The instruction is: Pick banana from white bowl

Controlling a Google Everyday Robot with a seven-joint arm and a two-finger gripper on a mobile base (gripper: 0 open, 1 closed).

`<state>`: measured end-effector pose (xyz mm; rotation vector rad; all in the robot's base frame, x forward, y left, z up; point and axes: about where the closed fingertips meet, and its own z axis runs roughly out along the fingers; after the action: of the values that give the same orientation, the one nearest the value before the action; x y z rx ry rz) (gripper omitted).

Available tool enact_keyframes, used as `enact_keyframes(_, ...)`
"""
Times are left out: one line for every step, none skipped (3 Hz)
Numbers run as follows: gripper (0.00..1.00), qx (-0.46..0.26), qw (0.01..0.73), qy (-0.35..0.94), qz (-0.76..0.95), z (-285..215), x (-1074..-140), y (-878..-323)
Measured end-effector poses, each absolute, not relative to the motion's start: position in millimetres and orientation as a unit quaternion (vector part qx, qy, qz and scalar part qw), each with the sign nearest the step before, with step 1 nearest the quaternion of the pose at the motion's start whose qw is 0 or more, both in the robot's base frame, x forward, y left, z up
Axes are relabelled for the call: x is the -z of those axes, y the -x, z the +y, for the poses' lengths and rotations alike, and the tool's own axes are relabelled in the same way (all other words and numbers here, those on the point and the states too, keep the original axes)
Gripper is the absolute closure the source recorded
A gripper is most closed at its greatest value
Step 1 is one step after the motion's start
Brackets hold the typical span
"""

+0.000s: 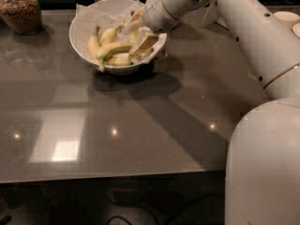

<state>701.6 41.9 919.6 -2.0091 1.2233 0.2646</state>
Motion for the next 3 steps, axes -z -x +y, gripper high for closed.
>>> enact_keyframes(0.48, -0.106, 0.374, 0.792, 0.471, 53, -911, -712)
enact_keyframes(0.47, -0.111, 0.37, 0.798, 0.463, 64, -903, -719)
enact_keyframes(0.47, -0.119, 0.364, 0.802, 0.459, 73, -895, -723)
